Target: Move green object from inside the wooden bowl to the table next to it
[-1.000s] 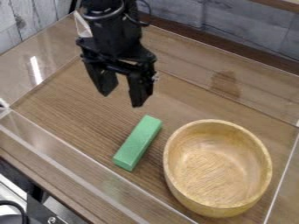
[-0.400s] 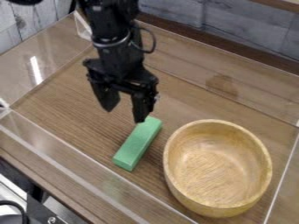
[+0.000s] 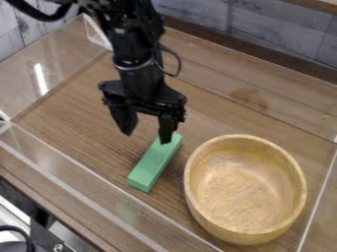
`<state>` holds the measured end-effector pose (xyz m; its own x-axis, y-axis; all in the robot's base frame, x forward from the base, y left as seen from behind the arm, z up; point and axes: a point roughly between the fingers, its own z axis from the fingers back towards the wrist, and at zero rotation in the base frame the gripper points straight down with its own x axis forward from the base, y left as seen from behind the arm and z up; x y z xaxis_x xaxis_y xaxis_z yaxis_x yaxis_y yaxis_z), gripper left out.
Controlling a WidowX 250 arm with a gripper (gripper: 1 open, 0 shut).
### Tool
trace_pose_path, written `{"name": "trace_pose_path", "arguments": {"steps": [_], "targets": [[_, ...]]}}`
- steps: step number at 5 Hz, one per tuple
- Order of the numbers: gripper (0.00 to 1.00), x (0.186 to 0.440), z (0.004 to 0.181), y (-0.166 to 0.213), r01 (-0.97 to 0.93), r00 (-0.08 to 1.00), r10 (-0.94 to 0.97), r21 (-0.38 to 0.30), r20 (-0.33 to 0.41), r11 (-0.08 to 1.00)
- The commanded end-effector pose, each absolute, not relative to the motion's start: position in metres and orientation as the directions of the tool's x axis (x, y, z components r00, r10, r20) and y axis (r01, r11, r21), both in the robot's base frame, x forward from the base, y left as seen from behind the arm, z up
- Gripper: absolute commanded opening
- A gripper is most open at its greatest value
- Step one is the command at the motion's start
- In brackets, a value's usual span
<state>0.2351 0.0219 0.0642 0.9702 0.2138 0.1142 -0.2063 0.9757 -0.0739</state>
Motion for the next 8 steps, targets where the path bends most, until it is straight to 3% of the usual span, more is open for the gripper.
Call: {"name": "trace_pose_path", "arguments": {"steps": [1, 2, 5, 8], "targets": [[1.0, 0.241, 0.067, 0.021, -0.163, 0.973, 0.173, -0.077, 0.15, 0.984], [1.0, 0.241, 0.064, 0.019, -0.123, 0.979, 0.134, -0.081, 0.153, 0.989], [1.0, 0.244, 0.088, 0.05, -0.097, 0.979, 0.11, -0.084, 0.171, 0.992], [1.0, 0.237, 0.087, 0.054, 0.066, 0.987, -0.054, -0.073, 0.153, 0.995]]}}
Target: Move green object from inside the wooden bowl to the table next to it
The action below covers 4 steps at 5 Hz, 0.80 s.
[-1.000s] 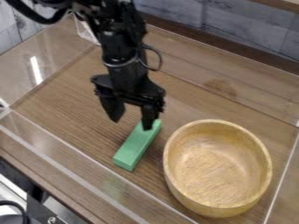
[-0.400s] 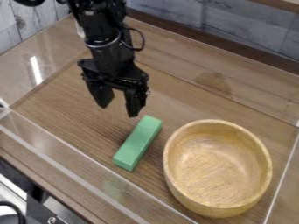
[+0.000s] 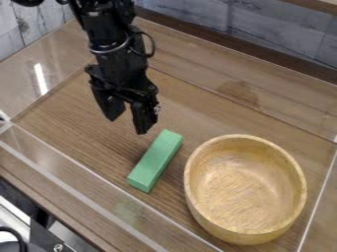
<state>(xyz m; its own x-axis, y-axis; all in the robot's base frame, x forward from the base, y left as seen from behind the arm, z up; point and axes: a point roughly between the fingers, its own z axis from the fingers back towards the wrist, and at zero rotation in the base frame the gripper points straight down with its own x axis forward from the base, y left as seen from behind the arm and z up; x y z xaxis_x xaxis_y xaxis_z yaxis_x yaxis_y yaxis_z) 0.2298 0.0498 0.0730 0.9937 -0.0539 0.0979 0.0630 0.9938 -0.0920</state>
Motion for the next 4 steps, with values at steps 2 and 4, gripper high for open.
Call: {"name": "trace_pose_path", "arguments": {"steps": [2, 4], "targets": [[1.0, 0.231, 0.094, 0.05, -0.004, 0.995, 0.012, -0.086, 0.1, 0.996], [0.0, 0.208, 0.083, 0.069, -0.144, 0.987, 0.15, -0.089, 0.066, 0.986]]}}
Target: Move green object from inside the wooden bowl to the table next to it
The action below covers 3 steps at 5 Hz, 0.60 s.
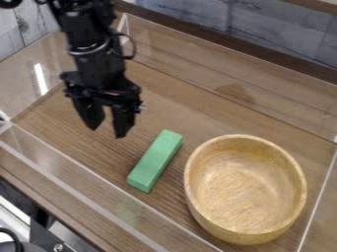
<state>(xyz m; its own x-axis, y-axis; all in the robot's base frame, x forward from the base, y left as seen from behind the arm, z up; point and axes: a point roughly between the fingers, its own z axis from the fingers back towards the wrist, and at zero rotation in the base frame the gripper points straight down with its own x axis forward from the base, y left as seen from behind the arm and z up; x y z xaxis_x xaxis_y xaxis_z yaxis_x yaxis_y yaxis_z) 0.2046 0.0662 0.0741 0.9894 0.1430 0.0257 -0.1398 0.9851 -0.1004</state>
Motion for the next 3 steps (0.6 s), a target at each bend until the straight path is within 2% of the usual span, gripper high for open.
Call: {"name": "trace_pose_path", "arguments": {"steps": [1, 2, 3], "targets": [[1.0, 0.214, 0.092, 0.078, -0.139, 0.988, 0.144, -0.093, 0.059, 0.986], [1.0, 0.221, 0.107, 0.085, -0.164, 0.984, 0.169, -0.098, 0.052, 0.982], [1.0, 0.213, 0.117, 0.085, -0.208, 0.976, 0.213, -0.1, 0.045, 0.973]]}}
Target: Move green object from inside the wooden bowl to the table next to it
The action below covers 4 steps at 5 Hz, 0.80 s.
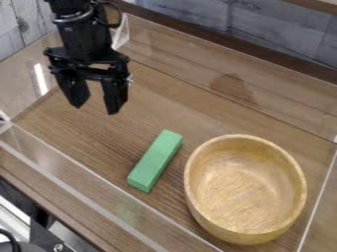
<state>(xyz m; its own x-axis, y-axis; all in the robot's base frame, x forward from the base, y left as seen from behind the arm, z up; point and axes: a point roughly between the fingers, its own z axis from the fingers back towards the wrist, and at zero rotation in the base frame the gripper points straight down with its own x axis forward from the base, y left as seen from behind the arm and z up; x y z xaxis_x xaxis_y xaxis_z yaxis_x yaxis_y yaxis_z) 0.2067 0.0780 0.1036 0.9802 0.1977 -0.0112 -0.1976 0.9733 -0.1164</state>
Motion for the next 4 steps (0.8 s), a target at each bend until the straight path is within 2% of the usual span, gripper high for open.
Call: {"name": "trace_pose_path", "arguments": {"steps": [1, 3, 4], "targets": [[1.0, 0.209, 0.123, 0.086, -0.233, 0.97, 0.238, -0.098, 0.04, 0.967], [1.0, 0.211, 0.106, 0.074, -0.269, 0.961, 0.273, -0.091, 0.037, 0.959], [1.0, 0.211, 0.099, 0.081, -0.314, 0.947, 0.318, -0.089, 0.034, 0.945]]}}
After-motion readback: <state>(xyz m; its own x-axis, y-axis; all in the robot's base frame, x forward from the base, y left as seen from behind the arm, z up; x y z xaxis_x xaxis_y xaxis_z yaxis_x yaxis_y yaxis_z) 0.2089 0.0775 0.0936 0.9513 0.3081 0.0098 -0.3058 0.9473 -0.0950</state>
